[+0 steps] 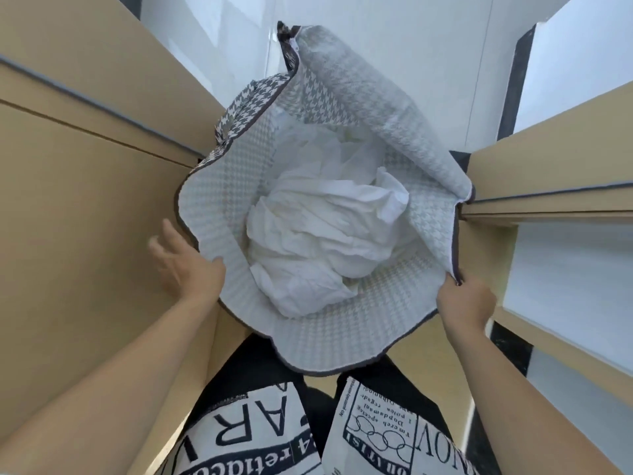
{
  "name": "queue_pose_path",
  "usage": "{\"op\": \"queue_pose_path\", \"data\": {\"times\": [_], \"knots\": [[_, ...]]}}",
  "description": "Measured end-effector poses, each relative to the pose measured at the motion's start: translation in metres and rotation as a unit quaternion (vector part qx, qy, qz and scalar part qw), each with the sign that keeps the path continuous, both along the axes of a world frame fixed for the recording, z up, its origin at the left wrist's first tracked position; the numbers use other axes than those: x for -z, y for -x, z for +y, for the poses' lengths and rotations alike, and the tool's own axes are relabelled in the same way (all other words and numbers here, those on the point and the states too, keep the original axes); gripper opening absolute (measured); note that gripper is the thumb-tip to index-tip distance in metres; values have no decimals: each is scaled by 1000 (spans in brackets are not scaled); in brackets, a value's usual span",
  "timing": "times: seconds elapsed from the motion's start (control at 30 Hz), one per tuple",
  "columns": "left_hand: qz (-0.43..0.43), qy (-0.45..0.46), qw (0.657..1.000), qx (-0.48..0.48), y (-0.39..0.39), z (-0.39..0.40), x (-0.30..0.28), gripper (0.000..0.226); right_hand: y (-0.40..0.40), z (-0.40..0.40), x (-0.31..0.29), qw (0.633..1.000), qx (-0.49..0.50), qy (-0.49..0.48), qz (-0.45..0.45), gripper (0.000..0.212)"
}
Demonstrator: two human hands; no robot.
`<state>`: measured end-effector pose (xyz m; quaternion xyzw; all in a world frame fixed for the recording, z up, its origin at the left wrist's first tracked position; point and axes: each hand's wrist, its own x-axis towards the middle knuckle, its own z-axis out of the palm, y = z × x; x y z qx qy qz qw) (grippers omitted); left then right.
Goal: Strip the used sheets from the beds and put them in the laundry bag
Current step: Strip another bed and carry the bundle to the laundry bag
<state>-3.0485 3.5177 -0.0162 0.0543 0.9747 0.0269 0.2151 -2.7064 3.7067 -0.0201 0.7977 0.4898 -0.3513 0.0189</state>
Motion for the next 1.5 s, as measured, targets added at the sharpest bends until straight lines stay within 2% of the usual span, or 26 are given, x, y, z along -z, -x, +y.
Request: {"op": "queue_pose_path", "data": {"times": [0.07,0.13,0.17,0.23,0.27,0.4,0.57,0.73,0.97,1.0,1.1,1.17,1.27,1.37,1.5], "knots": [[-109,-8,991,-82,-14,-3,-7,92,-9,8,-12,1000,1,-2,16,17],[-165,-9,980,-111,-26,-11,-13,71,-19,9,-19,999,11,14,35,18],[-166,-10,981,-99,-31,-15,-15,57,-22,8,-24,999,16,23,40,18],[-131,-14,990,-57,-40,-22,-23,13,-24,4,-31,998,19,31,47,17],[-115,-16,992,-41,-43,-25,-27,11,-25,4,-35,998,14,30,51,18],[-56,-17,998,-6,-33,-34,-58,19,-25,24,-58,997,5,-8,75,23],[-1,-46,998,34,-26,-44,-80,14,-40,34,-71,991,64,-60,105,25],[-52,-22,996,65,-50,-44,-57,14,-49,11,-50,997,42,-27,57,21],[-95,17,985,144,-56,-53,-59,18,-45,-28,-39,997,19,-49,65,17],[-103,21,982,155,-52,-53,-62,23,-44,-33,-42,997,12,-46,65,20],[-118,-3,972,204,-43,-46,-71,39,-36,-53,-64,997,-1,-27,78,46],[-111,-26,958,264,-40,-39,-77,47,-33,-74,-82,996,-1,-23,91,57],[-136,-44,919,367,-42,-25,-89,63,-28,-114,-107,995,-7,-17,101,67],[-194,-89,868,449,-52,-12,-107,71,-25,-156,-130,996,-22,-31,76,71],[-188,-91,787,581,-77,5,-141,75,-30,-202,-173,997,0,-51,59,74]]}}
